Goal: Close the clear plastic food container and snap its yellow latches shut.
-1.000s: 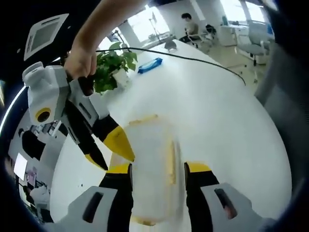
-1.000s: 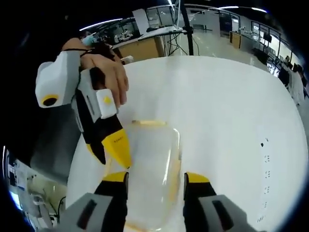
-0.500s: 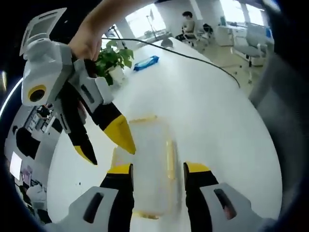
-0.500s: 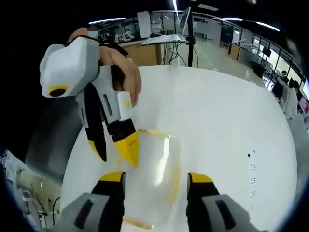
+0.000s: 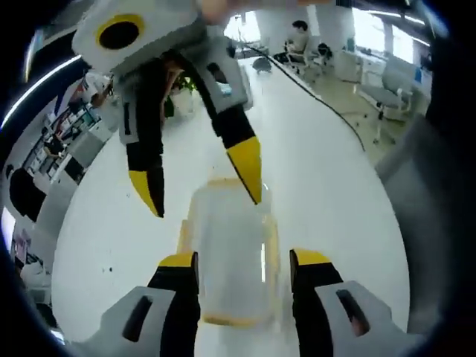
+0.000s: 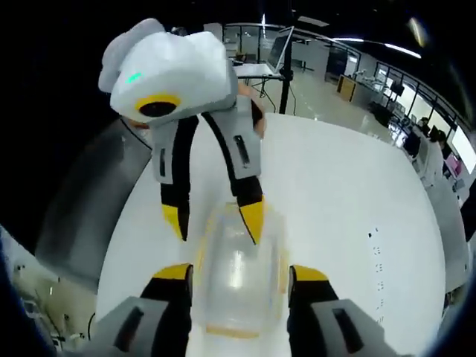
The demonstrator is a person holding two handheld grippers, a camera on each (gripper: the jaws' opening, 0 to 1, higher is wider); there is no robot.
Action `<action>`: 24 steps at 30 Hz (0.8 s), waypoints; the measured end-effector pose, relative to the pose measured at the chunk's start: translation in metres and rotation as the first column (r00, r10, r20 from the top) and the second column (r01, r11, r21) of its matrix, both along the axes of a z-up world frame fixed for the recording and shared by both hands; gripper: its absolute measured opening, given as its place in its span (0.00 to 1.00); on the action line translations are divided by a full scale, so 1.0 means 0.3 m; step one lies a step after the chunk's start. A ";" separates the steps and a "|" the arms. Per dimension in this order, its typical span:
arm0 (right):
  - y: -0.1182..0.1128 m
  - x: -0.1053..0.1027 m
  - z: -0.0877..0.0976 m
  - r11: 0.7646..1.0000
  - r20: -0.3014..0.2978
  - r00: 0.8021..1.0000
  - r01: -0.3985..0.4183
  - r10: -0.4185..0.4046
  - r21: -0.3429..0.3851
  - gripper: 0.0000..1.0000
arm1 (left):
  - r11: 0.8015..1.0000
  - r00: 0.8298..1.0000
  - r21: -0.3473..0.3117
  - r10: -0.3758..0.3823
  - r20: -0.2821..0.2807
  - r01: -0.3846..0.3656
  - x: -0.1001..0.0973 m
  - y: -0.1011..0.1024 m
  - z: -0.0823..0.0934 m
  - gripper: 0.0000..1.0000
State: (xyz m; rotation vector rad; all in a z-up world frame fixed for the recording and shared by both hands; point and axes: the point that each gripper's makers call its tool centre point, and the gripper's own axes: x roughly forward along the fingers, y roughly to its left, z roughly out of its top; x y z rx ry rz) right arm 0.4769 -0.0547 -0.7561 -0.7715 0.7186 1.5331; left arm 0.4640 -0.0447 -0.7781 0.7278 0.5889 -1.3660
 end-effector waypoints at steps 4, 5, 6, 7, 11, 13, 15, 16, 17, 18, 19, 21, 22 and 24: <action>-0.005 -0.015 -0.009 1.000 0.008 1.000 0.009 -0.009 -0.012 0.49 | 0.999 0.999 -0.006 0.036 -0.036 -0.036 0.029 0.001 0.018 0.51; -0.005 -0.017 -0.009 1.000 0.008 1.000 0.011 -0.011 -0.014 0.49 | 0.999 0.999 -0.005 0.040 -0.035 -0.040 0.030 0.003 0.019 0.51; -0.006 -0.020 -0.007 1.000 0.003 1.000 0.014 -0.014 -0.014 0.49 | 0.999 0.999 -0.012 0.046 -0.027 -0.046 0.034 0.004 0.022 0.50; -0.006 -0.022 -0.008 1.000 -0.003 1.000 0.022 -0.022 -0.016 0.50 | 0.999 0.998 -0.013 0.050 -0.026 -0.050 0.035 0.005 0.022 0.51; -0.010 -0.033 -0.016 0.999 -0.021 0.999 0.045 -0.046 -0.023 0.48 | 0.998 0.998 -0.010 0.061 -0.010 -0.061 0.033 0.002 0.024 0.56; -0.018 -0.029 -0.030 0.996 -0.028 0.997 0.077 -0.078 -0.035 0.48 | 0.998 0.998 -0.003 0.069 0.000 -0.069 0.033 0.000 0.027 0.55; -0.022 -0.034 -0.034 0.997 -0.021 0.997 0.071 -0.072 -0.036 0.47 | 0.998 0.998 0.001 0.068 0.004 -0.068 0.037 0.000 0.026 0.55; -0.024 -0.036 -0.034 0.997 -0.022 0.997 0.073 -0.074 -0.039 0.47 | 0.998 0.998 0.002 0.070 0.003 -0.070 0.039 0.000 0.026 0.55; -0.024 -0.036 -0.034 0.996 -0.021 0.997 0.076 -0.076 -0.038 0.47 | 0.997 0.997 0.004 0.079 0.000 -0.079 0.044 0.001 0.027 0.55; -0.025 -0.035 -0.033 0.996 -0.021 0.996 0.082 -0.083 -0.037 0.48 | 0.996 0.996 0.005 0.087 -0.001 -0.087 0.048 0.004 0.028 0.55; -0.027 -0.030 -0.036 0.994 -0.026 0.994 0.105 -0.106 -0.044 0.48 | 0.994 0.994 0.003 0.105 -0.004 -0.105 0.056 0.008 0.029 0.55; -0.039 -0.025 -0.043 0.981 -0.054 0.982 0.178 -0.183 -0.081 0.48 | 0.994 0.994 -0.001 0.111 -0.014 -0.112 0.055 0.011 0.029 0.55; -0.039 -0.012 -0.042 0.979 -0.026 0.982 0.183 -0.186 -0.089 0.49 | 0.993 0.992 -0.005 0.122 -0.017 -0.122 0.057 0.011 0.029 0.55; -0.039 -0.003 -0.039 0.966 -0.028 0.969 0.243 -0.247 -0.090 0.51 | 0.987 0.986 -0.011 0.163 -0.028 -0.163 0.065 0.015 0.024 0.55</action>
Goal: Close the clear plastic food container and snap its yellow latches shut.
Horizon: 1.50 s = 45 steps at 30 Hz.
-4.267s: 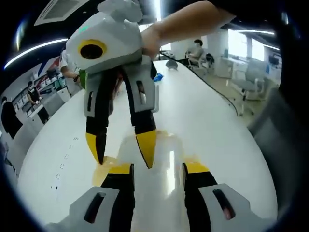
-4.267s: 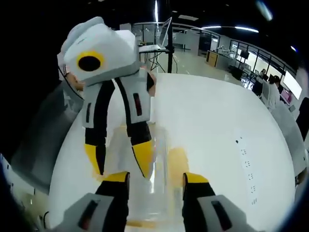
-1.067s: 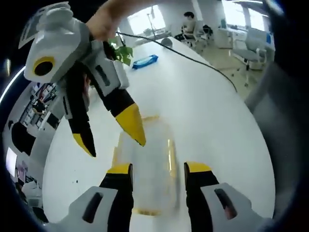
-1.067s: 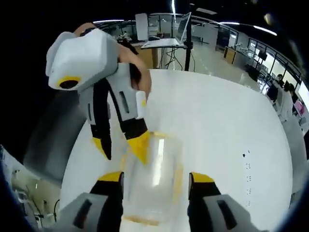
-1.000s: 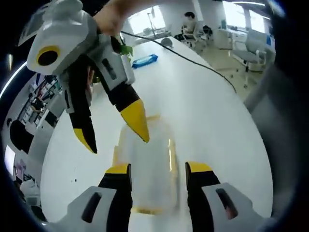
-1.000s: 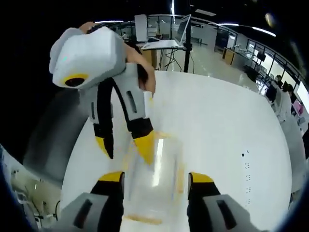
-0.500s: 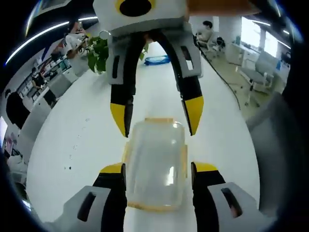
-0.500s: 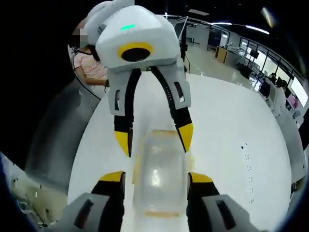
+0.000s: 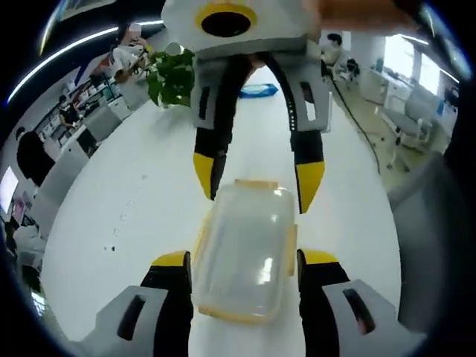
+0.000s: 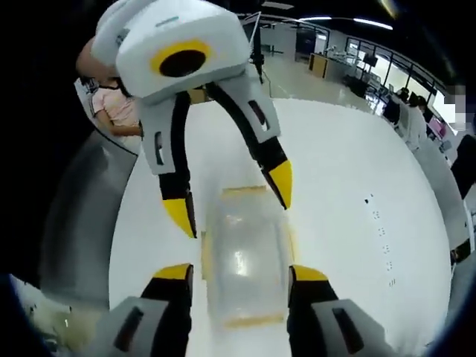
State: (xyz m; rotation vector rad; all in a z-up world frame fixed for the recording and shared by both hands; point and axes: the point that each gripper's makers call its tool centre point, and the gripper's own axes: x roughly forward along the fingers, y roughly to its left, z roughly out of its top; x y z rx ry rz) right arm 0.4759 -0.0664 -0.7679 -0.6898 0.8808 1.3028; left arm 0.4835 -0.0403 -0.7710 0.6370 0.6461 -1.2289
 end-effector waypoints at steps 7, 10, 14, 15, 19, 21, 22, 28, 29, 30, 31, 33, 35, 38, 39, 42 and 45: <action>-0.021 0.084 0.016 0.971 0.083 0.968 0.234 -0.237 0.040 0.52 | 0.990 0.990 -0.023 0.137 0.021 -0.136 0.025 0.011 0.015 0.53; -0.042 0.113 0.030 0.949 0.141 0.939 0.311 -0.314 0.040 0.51 | 0.972 0.973 -0.039 0.231 0.018 -0.230 0.045 0.024 0.021 0.54; -0.023 0.098 0.048 0.934 0.148 0.922 0.352 -0.357 0.058 0.52 | 0.955 0.955 -0.044 0.294 0.027 -0.293 0.056 0.034 0.019 0.52; -0.028 0.097 0.041 0.933 0.171 0.917 0.357 -0.359 0.044 0.52 | 0.951 0.949 -0.023 0.311 0.062 -0.310 0.065 0.046 0.017 0.52; -0.052 0.089 0.026 0.879 0.151 0.867 0.476 -0.476 0.038 0.54 | 0.907 0.906 -0.037 0.420 0.046 -0.419 0.073 0.062 0.021 0.49; -0.042 0.088 0.040 0.825 0.111 0.818 0.558 -0.564 0.087 0.58 | 0.902 0.901 -0.033 0.431 0.049 -0.430 0.076 0.068 0.018 0.50; -0.052 0.089 0.042 0.812 0.131 0.802 0.577 -0.583 0.085 0.59 | 0.891 0.889 -0.020 0.455 0.046 -0.454 0.079 0.080 0.010 0.51; -0.100 0.085 0.020 0.711 0.149 0.696 0.696 -0.703 0.099 0.58 | 0.812 0.810 -0.019 0.584 0.050 -0.584 0.104 0.129 0.003 0.55; -0.107 0.083 0.020 0.687 0.151 0.671 0.718 -0.726 0.114 0.58 | 0.795 0.792 -0.025 0.606 0.073 -0.606 0.109 0.141 0.009 0.55; -0.111 0.083 0.020 0.679 0.158 0.661 0.724 -0.733 0.123 0.57 | 0.780 0.776 -0.023 0.625 0.079 -0.626 0.110 0.151 0.011 0.56; -0.113 0.079 0.019 0.669 0.161 0.650 0.731 -0.743 0.134 0.57 | 0.764 0.762 -0.031 0.645 0.060 -0.645 0.108 0.149 0.009 0.56; -0.120 0.077 0.016 0.658 0.175 0.636 0.739 -0.752 0.142 0.57 | 0.745 0.745 -0.034 0.666 0.017 -0.666 0.094 0.142 0.001 0.55; -0.114 0.077 0.014 0.664 0.172 0.641 0.732 -0.748 0.156 0.57 | 0.747 0.747 -0.040 0.665 0.013 -0.664 0.091 0.134 0.000 0.56; -0.111 0.078 0.014 0.667 0.154 0.649 0.726 -0.745 0.167 0.57 | 0.744 0.744 -0.047 0.668 0.015 -0.667 0.088 0.130 -0.001 0.55; -0.114 0.082 0.017 0.666 0.155 0.648 0.725 -0.746 0.175 0.57 | 0.740 0.740 -0.051 0.672 0.009 -0.671 0.090 0.130 -0.001 0.55; -0.108 0.093 0.022 0.624 0.093 0.621 0.749 -0.778 0.221 0.58 | 0.725 0.728 -0.079 0.685 -0.021 -0.685 0.091 0.127 -0.001 0.55; -0.093 0.097 0.015 0.578 0.015 0.596 0.772 -0.803 0.264 0.58 | 0.689 0.698 -0.117 0.714 -0.060 -0.715 0.094 0.126 -0.004 0.58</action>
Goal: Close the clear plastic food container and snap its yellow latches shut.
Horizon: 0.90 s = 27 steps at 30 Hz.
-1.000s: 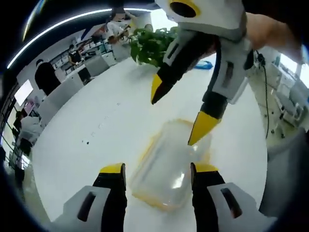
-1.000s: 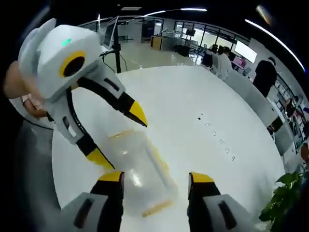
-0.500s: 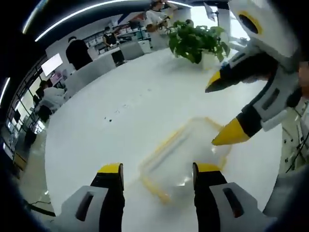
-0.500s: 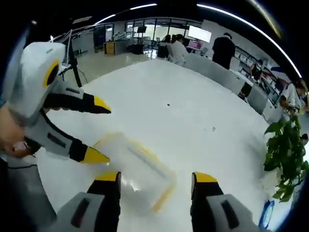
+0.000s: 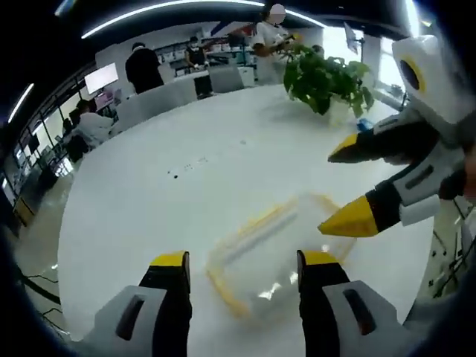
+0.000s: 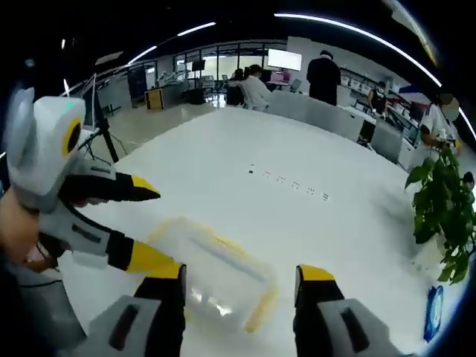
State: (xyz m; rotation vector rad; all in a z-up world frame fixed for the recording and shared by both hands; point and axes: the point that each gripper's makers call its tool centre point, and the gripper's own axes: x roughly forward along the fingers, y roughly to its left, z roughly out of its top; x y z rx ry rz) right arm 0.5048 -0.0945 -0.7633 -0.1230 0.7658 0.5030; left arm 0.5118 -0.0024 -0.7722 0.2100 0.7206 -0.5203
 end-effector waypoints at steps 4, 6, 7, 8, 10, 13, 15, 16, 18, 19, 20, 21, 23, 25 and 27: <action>-0.022 0.003 -0.008 0.990 -0.019 0.996 0.090 -0.089 0.105 0.59 | 0.997 0.998 -0.057 0.054 0.013 -0.053 0.005 0.013 0.002 0.59; -0.036 0.003 -0.011 0.985 -0.016 0.993 0.119 -0.118 0.125 0.58 | 0.991 0.996 -0.105 0.084 0.007 -0.083 0.006 0.016 0.000 0.59; -0.033 0.004 -0.008 0.980 -0.013 0.991 0.130 -0.130 0.148 0.59 | 0.988 0.995 -0.123 0.096 0.005 -0.095 0.007 0.018 -0.001 0.60; -0.033 0.007 -0.005 0.975 -0.006 0.990 0.142 -0.143 0.172 0.59 | 0.983 0.993 -0.147 0.114 -0.005 -0.113 0.005 0.022 -0.006 0.61; -0.039 0.010 -0.001 0.959 -0.003 0.982 0.186 -0.190 0.214 0.62 | 0.967 0.989 -0.205 0.150 -0.013 -0.150 0.008 0.025 -0.008 0.68; -0.045 0.012 -0.002 0.939 0.006 0.972 0.225 -0.235 0.260 0.62 | 0.946 0.981 -0.262 0.192 -0.026 -0.192 0.003 0.038 -0.012 0.68; -0.029 0.004 -0.017 0.917 -0.033 0.967 0.252 -0.254 0.311 0.63 | 0.914 0.971 -0.328 0.221 -0.087 -0.237 -0.008 0.037 -0.028 0.69; -0.011 -0.003 -0.020 0.900 -0.067 0.965 0.261 -0.254 0.349 0.63 | 0.906 0.969 -0.343 0.230 -0.095 -0.249 -0.004 0.040 -0.032 0.69; 0.009 -0.001 -0.019 0.888 -0.082 0.964 0.266 -0.253 0.374 0.66 | 0.913 0.971 -0.329 0.225 -0.084 -0.240 -0.003 0.054 -0.042 0.69; 0.010 0.001 -0.017 0.897 -0.069 0.965 0.260 -0.252 0.359 0.65 | 0.914 0.971 -0.328 0.224 -0.085 -0.239 -0.003 0.056 -0.045 0.68; 0.009 0.007 -0.014 0.908 -0.049 0.968 0.248 -0.246 0.339 0.65 | 0.913 0.970 -0.328 0.225 -0.094 -0.244 -0.004 0.058 -0.050 0.67; 0.013 0.008 -0.013 0.908 -0.049 0.968 0.246 -0.245 0.338 0.65 | 0.910 0.968 -0.331 0.225 -0.108 -0.248 -0.005 0.059 -0.056 0.68; 0.009 0.013 -0.018 0.909 -0.049 0.969 0.244 -0.242 0.338 0.66 | 0.906 0.967 -0.340 0.227 -0.112 -0.252 -0.004 0.059 -0.053 0.67; -0.015 0.018 -0.037 0.925 -0.040 0.970 0.241 -0.240 0.296 0.67 | 0.908 0.968 -0.335 0.228 -0.105 -0.250 0.000 0.061 -0.053 0.66; -0.038 0.020 -0.058 0.926 -0.049 0.968 0.251 -0.247 0.283 0.67 | 0.907 0.966 -0.334 0.233 -0.111 -0.257 0.003 0.065 -0.065 0.66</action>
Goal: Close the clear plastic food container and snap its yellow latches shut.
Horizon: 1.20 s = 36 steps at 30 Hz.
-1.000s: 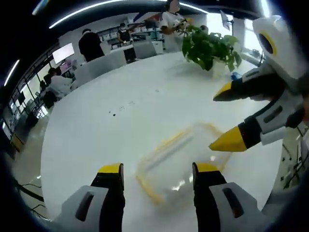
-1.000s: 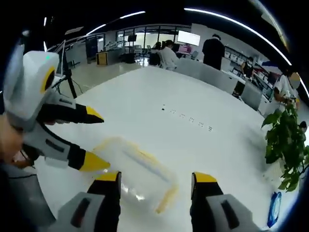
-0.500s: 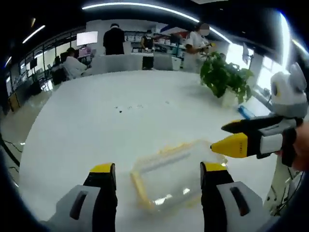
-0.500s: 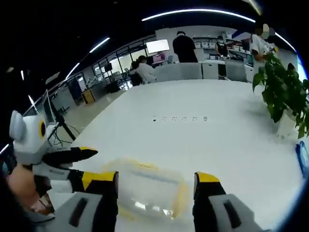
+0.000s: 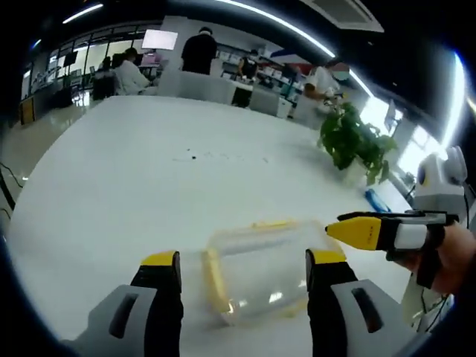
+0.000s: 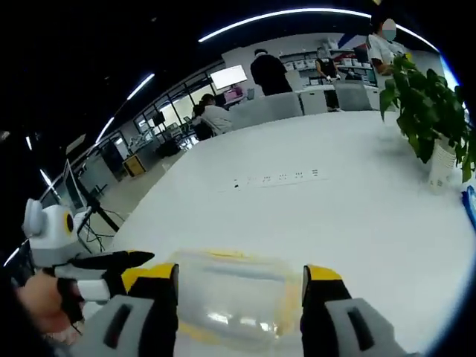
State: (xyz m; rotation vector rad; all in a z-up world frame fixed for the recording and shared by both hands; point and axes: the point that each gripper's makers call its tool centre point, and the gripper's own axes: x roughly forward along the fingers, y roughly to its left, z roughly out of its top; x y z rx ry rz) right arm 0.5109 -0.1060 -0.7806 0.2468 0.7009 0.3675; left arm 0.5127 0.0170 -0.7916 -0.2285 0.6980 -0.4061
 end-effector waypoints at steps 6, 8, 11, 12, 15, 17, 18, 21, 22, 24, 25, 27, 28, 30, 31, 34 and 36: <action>-0.054 -0.003 -0.080 0.999 -0.042 0.999 0.019 -0.020 -0.030 0.71 | 0.999 0.998 -0.039 0.024 -0.064 -0.027 -0.020 0.002 -0.071 0.67; -0.044 -0.016 -0.100 1.000 -0.063 0.998 0.012 -0.012 0.004 0.71 | 0.998 0.996 -0.055 0.037 -0.083 -0.042 -0.030 0.004 -0.087 0.67; -0.044 -0.027 -0.133 1.000 -0.080 0.997 0.011 -0.011 0.007 0.70 | 0.992 0.994 -0.111 0.048 -0.100 -0.059 -0.036 -0.014 -0.102 0.68; -0.045 -0.033 -0.150 1.000 -0.087 0.996 0.013 -0.013 0.006 0.70 | 0.992 0.993 -0.109 0.045 -0.111 -0.057 -0.040 -0.018 -0.121 0.68; -0.040 -0.048 -0.177 0.999 -0.104 0.994 0.024 -0.021 0.034 0.68 | 0.991 0.992 -0.118 0.049 -0.118 -0.063 -0.044 -0.023 -0.144 0.68; -0.039 -0.047 -0.175 0.998 -0.083 0.996 0.033 -0.029 0.044 0.69 | 0.991 0.991 -0.124 0.039 -0.128 -0.055 -0.047 -0.026 -0.152 0.69; -0.029 -0.043 -0.177 0.997 -0.085 0.996 0.033 -0.028 0.066 0.68 | 0.989 0.990 -0.137 0.038 -0.134 -0.056 -0.046 -0.032 -0.152 0.69; -0.014 -0.042 -0.183 0.993 -0.109 0.994 0.035 -0.022 0.111 0.68 | 0.985 0.987 -0.162 0.027 -0.156 -0.052 -0.045 -0.029 -0.161 0.70; -0.008 -0.044 -0.181 0.992 -0.112 0.994 0.032 -0.019 0.124 0.65 | 0.985 0.987 -0.166 0.023 -0.157 -0.049 -0.046 -0.030 -0.162 0.69; 0.018 -0.051 -0.170 0.986 -0.117 0.993 0.024 -0.004 0.165 0.56 | 0.976 0.986 -0.216 -0.002 -0.164 -0.033 -0.052 -0.054 -0.162 0.65; 0.014 -0.045 -0.171 0.989 -0.101 0.995 0.029 -0.014 0.142 0.57 | 0.965 0.985 -0.260 -0.017 -0.170 -0.028 -0.057 -0.074 -0.156 0.59; 0.017 -0.048 -0.170 0.990 -0.100 0.995 0.019 -0.004 0.141 0.57 | 0.970 0.987 -0.239 -0.007 -0.162 -0.033 -0.050 -0.069 -0.164 0.60; 0.016 -0.046 -0.173 0.989 -0.100 0.995 0.022 -0.007 0.146 0.57 | 0.970 0.987 -0.239 -0.009 -0.158 -0.029 -0.051 -0.076 -0.162 0.61; 0.019 -0.048 -0.172 0.988 -0.095 0.995 0.021 -0.007 0.150 0.56 | 0.971 0.989 -0.236 -0.003 -0.148 -0.032 -0.049 -0.083 -0.164 0.62; 0.021 -0.050 -0.173 0.988 -0.094 0.995 0.025 -0.011 0.154 0.56 | 0.972 0.990 -0.233 0.004 -0.141 -0.037 -0.047 -0.085 -0.165 0.63; 0.025 -0.047 -0.177 0.986 -0.092 0.995 0.037 -0.023 0.160 0.55 | 0.973 0.992 -0.226 0.016 -0.128 -0.045 -0.042 -0.087 -0.162 0.62; 0.028 -0.047 -0.177 0.986 -0.089 0.996 0.043 -0.029 0.160 0.54 | 0.973 0.992 -0.225 0.019 -0.124 -0.047 -0.037 -0.084 -0.162 0.62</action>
